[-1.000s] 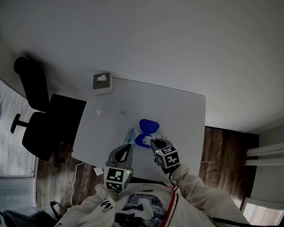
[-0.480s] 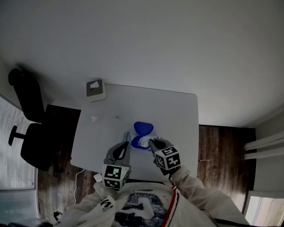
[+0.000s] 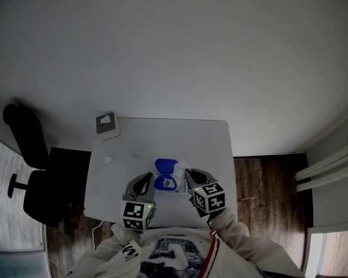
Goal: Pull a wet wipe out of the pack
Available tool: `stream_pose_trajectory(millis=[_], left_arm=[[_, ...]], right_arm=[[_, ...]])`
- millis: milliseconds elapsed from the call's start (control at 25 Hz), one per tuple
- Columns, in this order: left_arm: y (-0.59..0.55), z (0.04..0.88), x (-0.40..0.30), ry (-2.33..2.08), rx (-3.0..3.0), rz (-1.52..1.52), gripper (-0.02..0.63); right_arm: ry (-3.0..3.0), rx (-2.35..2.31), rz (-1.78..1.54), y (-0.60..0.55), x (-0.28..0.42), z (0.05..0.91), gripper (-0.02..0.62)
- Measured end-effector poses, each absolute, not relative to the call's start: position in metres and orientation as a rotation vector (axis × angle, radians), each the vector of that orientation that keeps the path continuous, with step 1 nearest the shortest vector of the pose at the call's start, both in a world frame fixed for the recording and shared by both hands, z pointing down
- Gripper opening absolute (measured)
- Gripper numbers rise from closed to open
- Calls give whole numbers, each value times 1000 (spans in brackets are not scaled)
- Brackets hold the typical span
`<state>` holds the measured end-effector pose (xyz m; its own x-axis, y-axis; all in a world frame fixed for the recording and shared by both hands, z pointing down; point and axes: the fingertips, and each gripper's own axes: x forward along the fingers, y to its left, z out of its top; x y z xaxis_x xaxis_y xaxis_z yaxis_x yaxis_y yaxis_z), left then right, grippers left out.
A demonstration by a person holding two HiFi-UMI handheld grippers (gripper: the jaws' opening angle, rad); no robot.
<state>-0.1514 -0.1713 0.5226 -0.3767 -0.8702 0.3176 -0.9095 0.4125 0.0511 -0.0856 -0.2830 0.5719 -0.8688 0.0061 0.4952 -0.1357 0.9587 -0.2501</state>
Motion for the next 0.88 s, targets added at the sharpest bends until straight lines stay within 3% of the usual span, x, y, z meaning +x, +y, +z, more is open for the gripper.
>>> stream_pose_trajectory(millis=[160,600,880], left_arm=[[-183,513,-153,-2374,1634,306,5],[-211,442,-147,-2469,1698,251,5],[-221,440,-129,-2485,1640,256,5]], right_arm=[[-2670,170,350,-302,-78,544,9],[-2907,331,245,-337,-50,443,8],[-2933,337,305,-349,-29,441,8]])
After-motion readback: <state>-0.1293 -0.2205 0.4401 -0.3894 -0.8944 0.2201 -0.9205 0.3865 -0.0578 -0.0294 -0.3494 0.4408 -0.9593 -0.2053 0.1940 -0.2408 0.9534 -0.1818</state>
